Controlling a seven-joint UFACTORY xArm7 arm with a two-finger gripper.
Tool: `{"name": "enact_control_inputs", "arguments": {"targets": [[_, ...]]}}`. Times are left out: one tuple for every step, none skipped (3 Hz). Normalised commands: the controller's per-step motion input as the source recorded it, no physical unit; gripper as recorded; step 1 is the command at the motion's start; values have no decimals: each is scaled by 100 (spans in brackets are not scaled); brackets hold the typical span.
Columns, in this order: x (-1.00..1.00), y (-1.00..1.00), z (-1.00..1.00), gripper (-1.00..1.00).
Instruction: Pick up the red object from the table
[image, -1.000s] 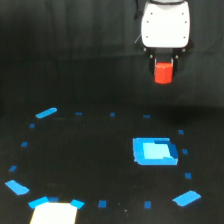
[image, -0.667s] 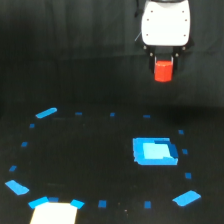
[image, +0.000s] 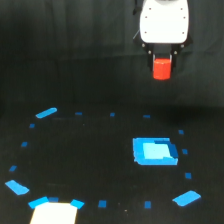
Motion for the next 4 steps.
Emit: {"name": "enact_control_inputs", "arguments": {"targets": [[5, 3, 32, -100], [-26, 30, 34, -100], [-2, 4, 43, -98], [-61, 29, 28, -100]]}}
